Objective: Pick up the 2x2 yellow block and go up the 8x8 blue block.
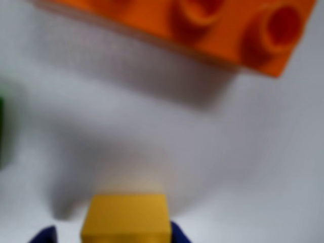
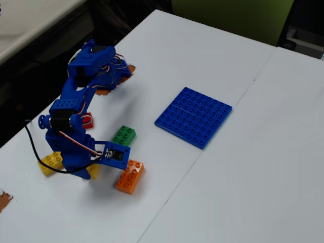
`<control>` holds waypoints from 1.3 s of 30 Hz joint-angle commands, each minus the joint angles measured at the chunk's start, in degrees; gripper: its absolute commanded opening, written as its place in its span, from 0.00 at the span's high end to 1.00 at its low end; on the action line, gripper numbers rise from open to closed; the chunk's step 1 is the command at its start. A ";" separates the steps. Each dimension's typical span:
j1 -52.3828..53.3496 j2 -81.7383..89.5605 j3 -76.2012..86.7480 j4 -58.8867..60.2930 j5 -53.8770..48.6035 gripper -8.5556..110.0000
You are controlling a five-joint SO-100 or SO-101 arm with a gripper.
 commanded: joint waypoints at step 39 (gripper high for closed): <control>-17.67 50.19 35.95 2.99 36.56 0.93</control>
